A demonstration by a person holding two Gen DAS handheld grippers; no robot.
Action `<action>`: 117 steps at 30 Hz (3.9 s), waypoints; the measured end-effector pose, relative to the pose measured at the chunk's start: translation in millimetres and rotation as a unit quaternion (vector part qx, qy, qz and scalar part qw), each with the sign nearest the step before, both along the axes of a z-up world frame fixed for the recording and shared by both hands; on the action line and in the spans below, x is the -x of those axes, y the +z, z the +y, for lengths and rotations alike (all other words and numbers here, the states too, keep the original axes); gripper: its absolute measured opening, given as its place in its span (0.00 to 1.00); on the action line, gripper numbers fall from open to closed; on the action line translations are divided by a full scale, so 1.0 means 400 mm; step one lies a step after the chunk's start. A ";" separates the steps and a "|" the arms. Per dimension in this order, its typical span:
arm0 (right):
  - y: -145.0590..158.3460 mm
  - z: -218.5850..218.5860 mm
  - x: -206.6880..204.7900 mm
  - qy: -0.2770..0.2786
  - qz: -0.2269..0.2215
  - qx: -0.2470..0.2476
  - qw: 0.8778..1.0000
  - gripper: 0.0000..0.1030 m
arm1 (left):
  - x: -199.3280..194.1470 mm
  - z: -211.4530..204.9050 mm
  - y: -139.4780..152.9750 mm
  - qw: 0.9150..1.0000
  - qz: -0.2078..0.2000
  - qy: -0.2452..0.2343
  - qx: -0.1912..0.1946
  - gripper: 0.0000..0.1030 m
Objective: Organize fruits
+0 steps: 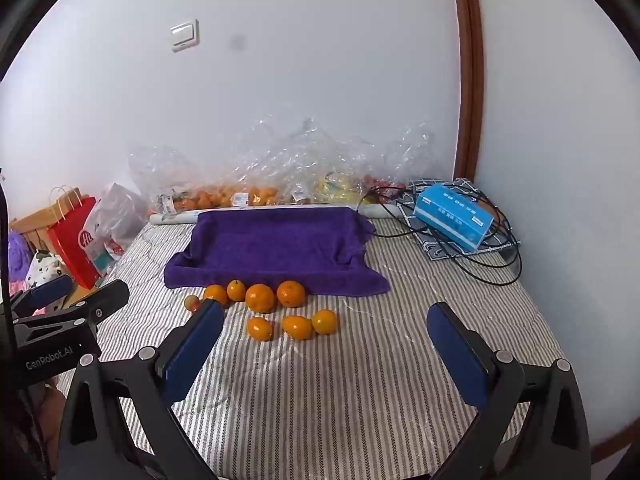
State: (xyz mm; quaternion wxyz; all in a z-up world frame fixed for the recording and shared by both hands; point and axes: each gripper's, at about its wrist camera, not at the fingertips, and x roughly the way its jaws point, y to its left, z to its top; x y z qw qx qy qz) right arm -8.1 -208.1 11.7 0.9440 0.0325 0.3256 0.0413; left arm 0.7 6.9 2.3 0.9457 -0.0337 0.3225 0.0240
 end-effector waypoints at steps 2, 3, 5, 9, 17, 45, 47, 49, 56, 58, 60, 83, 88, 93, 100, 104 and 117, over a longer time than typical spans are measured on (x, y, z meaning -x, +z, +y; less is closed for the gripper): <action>-0.001 0.000 -0.003 0.002 0.001 0.000 1.000 0.98 | 0.000 0.001 0.000 1.000 0.000 0.001 -0.001 1.00; -0.001 0.001 -0.002 0.002 0.001 0.001 1.000 0.98 | 0.000 0.001 0.000 1.000 0.000 0.001 -0.001 1.00; -0.002 0.003 -0.001 0.002 0.001 0.000 1.000 0.98 | 0.001 0.003 0.000 1.000 0.000 0.002 -0.002 1.00; -0.002 0.005 0.001 0.004 0.001 0.000 1.000 0.98 | 0.001 0.003 -0.001 1.000 0.000 0.003 -0.002 1.00; 0.000 0.002 0.003 0.005 -0.001 -0.004 1.000 0.98 | 0.003 0.005 -0.002 1.000 0.000 0.003 -0.002 1.00; 0.011 0.013 0.009 0.013 -0.004 -0.004 1.000 0.98 | 0.012 0.005 0.010 1.000 -0.005 0.003 -0.004 1.00; 0.011 0.012 0.010 0.012 -0.005 -0.004 1.000 0.98 | 0.013 0.005 0.012 1.000 -0.006 0.003 -0.004 1.00; 0.012 0.009 0.012 0.011 -0.007 -0.007 1.000 0.98 | 0.012 0.003 0.015 1.000 -0.007 0.001 -0.003 1.00; 0.015 0.003 0.019 0.007 -0.011 -0.010 1.000 0.98 | 0.011 0.002 0.017 1.000 -0.007 0.000 -0.002 1.00; 0.015 0.004 0.020 0.006 -0.010 -0.009 1.000 0.98 | 0.012 0.001 0.016 1.000 -0.006 -0.001 -0.001 1.00; 0.015 0.003 0.023 0.006 -0.011 -0.009 1.000 0.98 | 0.012 -0.001 0.017 1.000 -0.006 -0.002 -0.001 1.00; -0.011 0.039 -0.009 0.013 -0.015 -0.009 1.000 0.98 | -0.025 0.028 -0.008 1.000 -0.007 -0.014 0.013 0.98; -0.040 0.046 -0.040 0.010 -0.005 -0.008 1.000 0.98 | -0.056 0.048 -0.042 1.000 0.005 -0.017 0.019 0.98; -0.070 0.046 -0.078 0.016 0.010 -0.020 1.000 0.95 | -0.082 0.065 -0.067 1.000 0.005 -0.011 0.020 0.98; -0.116 0.044 -0.147 0.018 0.025 -0.032 0.999 0.86 | -0.137 0.105 -0.117 1.000 0.018 0.004 0.023 0.96; -0.159 0.043 -0.184 0.018 0.040 -0.031 0.999 0.79 | -0.180 0.127 -0.168 0.999 0.053 0.005 0.015 0.91; -0.368 0.027 -0.285 0.025 0.120 -0.003 0.992 0.46 | -0.255 0.175 -0.292 0.995 0.095 0.014 0.017 0.86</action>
